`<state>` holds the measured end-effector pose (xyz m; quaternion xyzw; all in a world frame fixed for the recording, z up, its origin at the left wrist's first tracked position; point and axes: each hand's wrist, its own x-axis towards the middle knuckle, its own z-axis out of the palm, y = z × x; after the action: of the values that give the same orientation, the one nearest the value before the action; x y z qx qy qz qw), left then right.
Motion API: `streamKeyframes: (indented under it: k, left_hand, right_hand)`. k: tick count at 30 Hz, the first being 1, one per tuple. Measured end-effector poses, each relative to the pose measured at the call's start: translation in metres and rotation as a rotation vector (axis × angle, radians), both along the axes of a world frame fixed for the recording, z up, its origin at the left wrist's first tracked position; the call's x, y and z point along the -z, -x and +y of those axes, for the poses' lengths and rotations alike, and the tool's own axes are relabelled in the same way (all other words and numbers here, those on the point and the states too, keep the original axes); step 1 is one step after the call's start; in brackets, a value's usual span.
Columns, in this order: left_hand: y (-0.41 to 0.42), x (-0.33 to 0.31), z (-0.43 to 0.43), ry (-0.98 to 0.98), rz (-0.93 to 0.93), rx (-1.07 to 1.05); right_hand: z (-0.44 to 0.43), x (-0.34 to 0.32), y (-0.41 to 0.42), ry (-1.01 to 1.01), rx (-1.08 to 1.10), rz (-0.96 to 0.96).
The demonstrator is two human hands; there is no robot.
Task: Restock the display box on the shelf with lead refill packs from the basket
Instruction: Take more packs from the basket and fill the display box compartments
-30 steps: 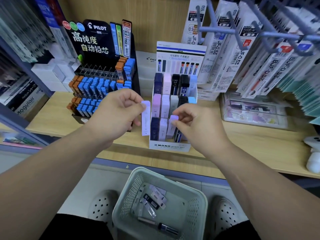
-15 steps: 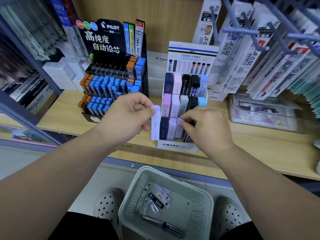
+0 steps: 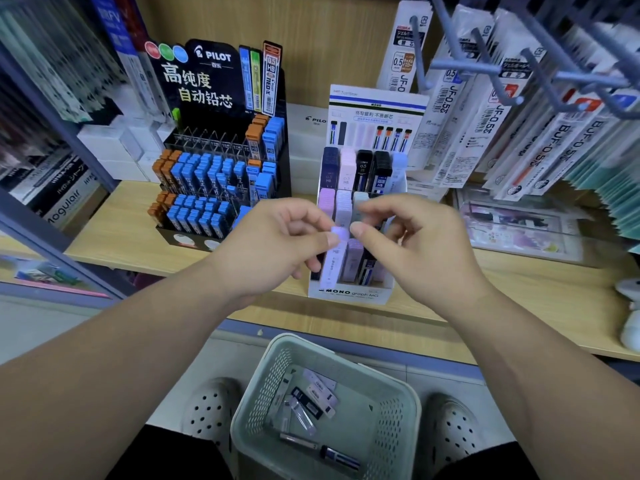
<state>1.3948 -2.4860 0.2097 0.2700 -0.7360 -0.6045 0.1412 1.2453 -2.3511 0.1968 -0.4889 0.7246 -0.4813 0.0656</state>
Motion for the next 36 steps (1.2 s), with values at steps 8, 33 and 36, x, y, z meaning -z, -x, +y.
streamKeyframes:
  k: [8, 33, 36]
  left_hand:
    - [0.01, 0.003, 0.007, -0.011, 0.064, -0.033]
    - [0.007, 0.047, -0.01, 0.298, -0.268, -0.127]
    - [0.006, 0.046, -0.009, 0.292, -0.261, -0.111]
  right_hand:
    - [0.004, -0.008, 0.007, -0.053, -0.125, -0.281]
    - [-0.002, 0.022, 0.007, -0.246, 0.036, 0.318]
    - [-0.002, 0.022, 0.007, -0.252, 0.04, 0.298]
